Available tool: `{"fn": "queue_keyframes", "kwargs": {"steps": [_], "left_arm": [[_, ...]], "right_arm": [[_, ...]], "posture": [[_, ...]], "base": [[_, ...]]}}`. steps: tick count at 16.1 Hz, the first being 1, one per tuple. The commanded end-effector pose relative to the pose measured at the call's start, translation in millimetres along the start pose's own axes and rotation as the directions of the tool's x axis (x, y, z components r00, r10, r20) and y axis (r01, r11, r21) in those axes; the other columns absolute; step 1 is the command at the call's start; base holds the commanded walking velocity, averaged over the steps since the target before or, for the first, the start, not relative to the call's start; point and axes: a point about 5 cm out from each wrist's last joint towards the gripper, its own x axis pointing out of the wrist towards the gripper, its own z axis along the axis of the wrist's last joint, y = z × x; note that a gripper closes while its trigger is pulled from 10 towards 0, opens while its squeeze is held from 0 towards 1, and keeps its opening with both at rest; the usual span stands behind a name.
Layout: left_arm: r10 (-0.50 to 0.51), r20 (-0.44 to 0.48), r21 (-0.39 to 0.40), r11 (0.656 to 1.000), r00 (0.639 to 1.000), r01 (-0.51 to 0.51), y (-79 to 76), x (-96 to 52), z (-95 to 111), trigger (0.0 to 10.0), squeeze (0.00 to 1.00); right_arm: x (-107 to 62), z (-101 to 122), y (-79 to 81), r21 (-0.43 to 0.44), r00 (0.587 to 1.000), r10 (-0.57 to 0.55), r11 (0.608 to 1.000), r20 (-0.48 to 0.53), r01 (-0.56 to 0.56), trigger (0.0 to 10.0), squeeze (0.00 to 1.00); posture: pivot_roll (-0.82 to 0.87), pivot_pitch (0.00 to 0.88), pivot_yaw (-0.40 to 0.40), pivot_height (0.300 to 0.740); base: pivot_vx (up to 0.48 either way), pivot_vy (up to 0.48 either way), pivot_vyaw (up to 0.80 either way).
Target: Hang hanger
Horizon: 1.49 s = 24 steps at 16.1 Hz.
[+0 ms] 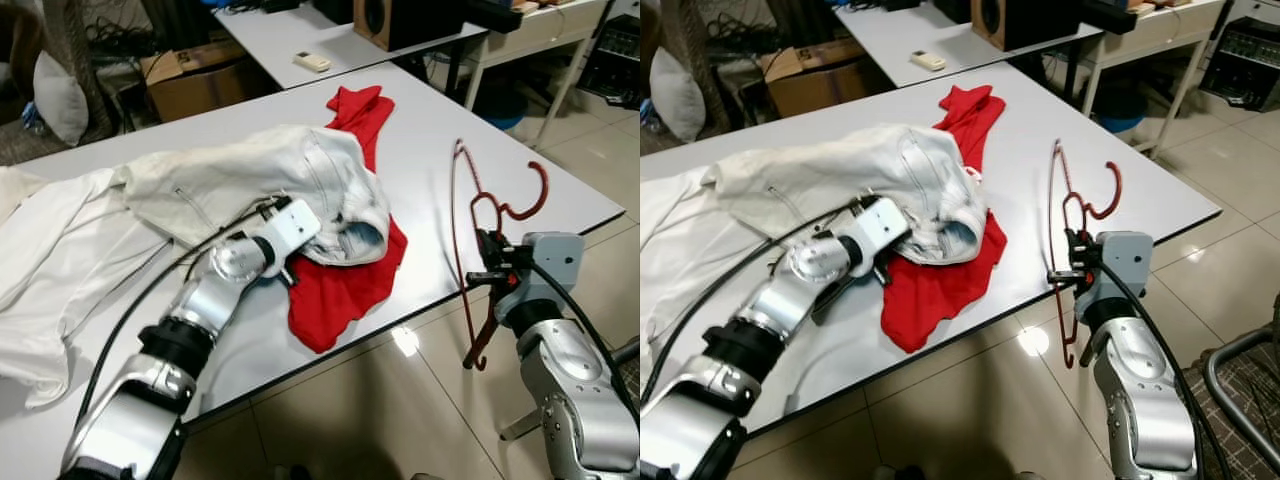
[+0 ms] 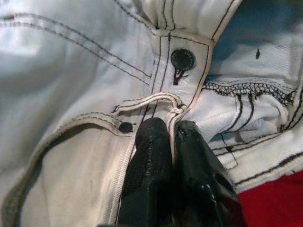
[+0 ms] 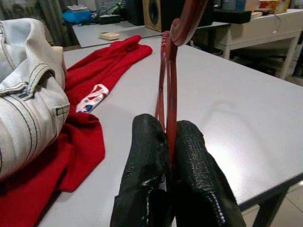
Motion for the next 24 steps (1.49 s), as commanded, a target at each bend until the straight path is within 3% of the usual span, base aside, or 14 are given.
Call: {"fn": "queue_keyframes", "kwargs": {"steps": [1, 8, 11, 14, 15, 16, 19, 20, 21, 22, 24], "left_arm": [[0.036, 0.034, 0.002, 0.999, 0.999, -0.036, 6.0, -1.6, 11, 0.0, 0.00], [0.110, 0.145, -0.122, 0.988, 0.983, -0.093, 14.6, -8.4, 39, 0.0, 0.00], [0.182, 0.214, -0.211, 0.968, 0.960, -0.136, 28.0, -13.8, 53, 0.0, 0.00], [0.225, 0.275, -0.214, 0.962, 0.935, -0.169, 39.0, -20.4, 65, 0.0, 0.00], [0.253, 0.299, -0.233, 0.955, 0.920, -0.186, 42.3, -22.6, 69, 0.0, 0.00], [0.308, 0.355, -0.283, 0.935, 0.883, -0.213, 49.9, -27.6, 79, 0.0, 0.00], [0.403, 0.453, -0.327, 0.905, 0.795, -0.272, 66.6, -40.7, 97, 0.0, 0.00], [0.419, 0.450, -0.349, 0.896, 0.789, -0.276, 68.1, -41.5, 96, 0.0, 0.00], [0.332, 0.351, -0.292, 0.927, 0.875, -0.235, 56.6, -32.8, 79, 0.0, 0.00], [0.254, 0.257, -0.228, 0.954, 0.932, -0.197, 45.2, -27.4, 61, 0.0, 0.00], [0.273, 0.222, -0.256, 0.943, 0.936, -0.215, 41.4, -28.6, 49, 0.0, 0.00]], "right_arm": [[5.6, 3, 3.7, 0.001, 1.000, 0.030, 1.000, 0.006, -0.030, 10.0, 0.00], [8.5, 6, 2.6, -0.010, 0.999, 0.040, 0.999, 0.014, -0.040, 10.0, 0.00], [9.4, 7, 2.7, -0.008, 0.999, 0.040, 0.999, 0.014, -0.040, 10.0, 0.00], [9.2, 6, 3.3, -0.006, 0.999, 0.042, 0.999, 0.012, -0.042, 10.0, 0.00], [9.1, 6, 3.1, -0.006, 0.999, 0.042, 0.999, 0.012, -0.042, 10.0, 0.00], [9.0, 6, 2.9, -0.007, 0.999, 0.041, 0.999, 0.012, -0.041, 10.0, 0.00], [9.2, 6, 2.8, -0.003, 0.999, 0.038, 0.999, 0.013, -0.038, 10.0, 0.00], [9.0, 4, 3.7, -0.001, 0.999, 0.039, 0.999, 0.011, -0.039, 10.0, 0.00], [8.5, 2, 4.1, 0.002, 0.999, 0.041, 0.999, 0.006, -0.041, 10.0, 0.00], [8.4, 1, 5.0, -0.001, 0.999, 0.048, 0.999, -0.003, -0.048, 10.0, 0.00], [8.7, 2, 5.5, -0.009, 0.998, 0.057, 0.998, -0.006, -0.057, 10.0, 0.00]], "posture": [[-0.18, 0.037, 0.101, 0.740], [-0.19, 0.038, 0.092, 0.740], [-0.19, 0.040, 0.092, 0.740], [-0.18, 0.046, 0.092, 0.740], [-0.18, 0.047, 0.091, 0.740], [-0.18, 0.047, 0.091, 0.740], [-0.17, 0.043, 0.095, 0.740], [-0.17, 0.040, 0.095, 0.740], [-0.17, 0.036, 0.089, 0.740], [-0.17, 0.035, 0.088, 0.740], [-0.18, 0.029, 0.092, 0.740]], "base": [[0.000, 0.000, 0.00], [0.000, 0.000, 0.00], [0.000, 0.000, 0.00], [0.000, 0.000, 0.00], [0.000, 0.000, 0.00], [0.000, 0.000, 0.00], [0.000, 0.000, 0.00], [0.000, 0.000, 0.00], [0.000, 0.000, 0.00], [0.000, 0.000, 0.00], [0.000, 0.000, 0.00]]}}
